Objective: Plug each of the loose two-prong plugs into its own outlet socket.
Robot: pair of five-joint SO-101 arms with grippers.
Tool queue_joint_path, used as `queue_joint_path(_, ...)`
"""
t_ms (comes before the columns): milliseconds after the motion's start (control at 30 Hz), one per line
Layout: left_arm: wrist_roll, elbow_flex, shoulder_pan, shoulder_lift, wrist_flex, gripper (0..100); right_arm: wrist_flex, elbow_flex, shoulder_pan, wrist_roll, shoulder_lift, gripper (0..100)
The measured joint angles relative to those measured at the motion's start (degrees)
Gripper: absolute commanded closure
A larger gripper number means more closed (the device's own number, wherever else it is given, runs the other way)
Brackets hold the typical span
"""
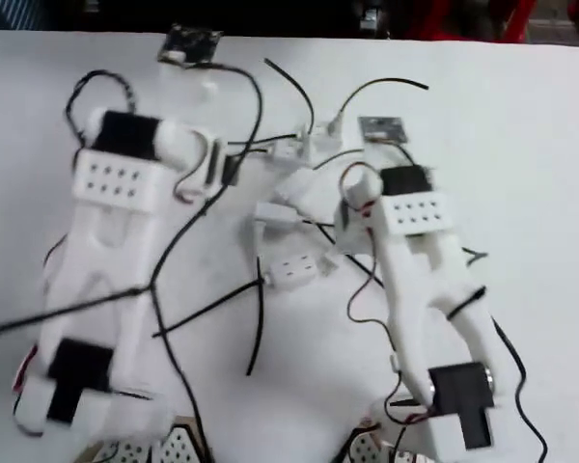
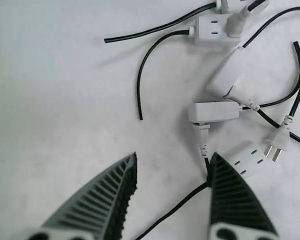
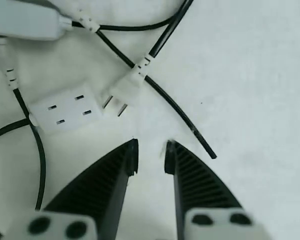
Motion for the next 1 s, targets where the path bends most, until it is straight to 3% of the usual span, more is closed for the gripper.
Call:
queue_joint_path(133,-1.6,12.9,-1.8,-10.9,-6.1,69,-0.9,0.0,-2.9,-1.1,4.0,90.6)
queue_joint_path(333,-1.6,37.4,-6.8,-25.4,-19.1,69,-6.2,-0.1,-3.5,-6.9,9.7,83.9)
queue_joint_path(567,-6.4,60.5,-10.4,-34.5,-31.1,69,-8.4,-3.7,-3.9,-10.7,15.6,87.6)
queue_joint_path(1000,-8.6,70.3,-13.0,-38.0,-37.8,69,-12.9,-5.9,-4.1,-15.3,22.6,87.9)
